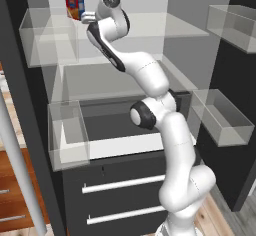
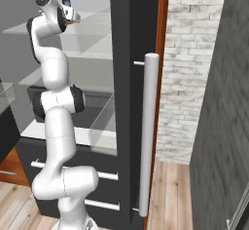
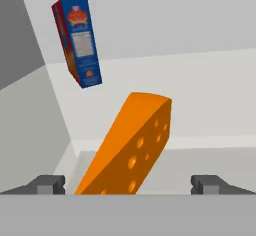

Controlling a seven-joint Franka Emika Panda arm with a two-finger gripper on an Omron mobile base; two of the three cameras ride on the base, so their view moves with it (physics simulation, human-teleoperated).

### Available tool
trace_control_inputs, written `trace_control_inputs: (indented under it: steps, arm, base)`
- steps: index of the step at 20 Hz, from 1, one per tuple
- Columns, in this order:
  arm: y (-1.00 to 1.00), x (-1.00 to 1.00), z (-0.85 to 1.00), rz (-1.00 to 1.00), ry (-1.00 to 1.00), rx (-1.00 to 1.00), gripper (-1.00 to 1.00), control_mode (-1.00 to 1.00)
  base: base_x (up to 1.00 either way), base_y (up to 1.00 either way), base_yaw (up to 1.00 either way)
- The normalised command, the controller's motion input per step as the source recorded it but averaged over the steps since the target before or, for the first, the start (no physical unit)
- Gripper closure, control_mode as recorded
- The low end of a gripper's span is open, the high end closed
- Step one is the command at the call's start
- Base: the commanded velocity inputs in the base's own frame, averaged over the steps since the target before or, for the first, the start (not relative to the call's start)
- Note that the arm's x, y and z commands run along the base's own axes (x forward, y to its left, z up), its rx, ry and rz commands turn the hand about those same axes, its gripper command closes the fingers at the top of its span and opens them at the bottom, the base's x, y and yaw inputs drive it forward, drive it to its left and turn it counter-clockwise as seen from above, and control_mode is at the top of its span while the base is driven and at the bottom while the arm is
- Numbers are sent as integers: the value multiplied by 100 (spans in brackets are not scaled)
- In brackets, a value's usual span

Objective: Pick the cheese from the fridge and the cheese grater from the cabinet and place them next to the salad bowl.

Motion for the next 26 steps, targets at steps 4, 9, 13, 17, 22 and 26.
trace_control_inputs:
  steps: [4, 9, 13, 17, 22, 26]
  arm:
    - [0, 0, 0, -9, 0, 0, -100, -100]
    - [0, 0, -5, -4, 0, 0, -100, -100]
    - [0, 0, -4, -2, 0, 0, -100, -100]
    - [0, 0, 0, 0, 0, 0, 100, -100]
    - [0, 0, 0, 0, 0, 0, 100, -100]
    - [0, 0, 0, 0, 0, 0, 100, -100]
  base:
    - [0, 0, 0]
    - [0, 0, 0]
    - [0, 0, 0]
    - [0, 0, 0]
    - [0, 0, 0]
    - [0, 0, 0]
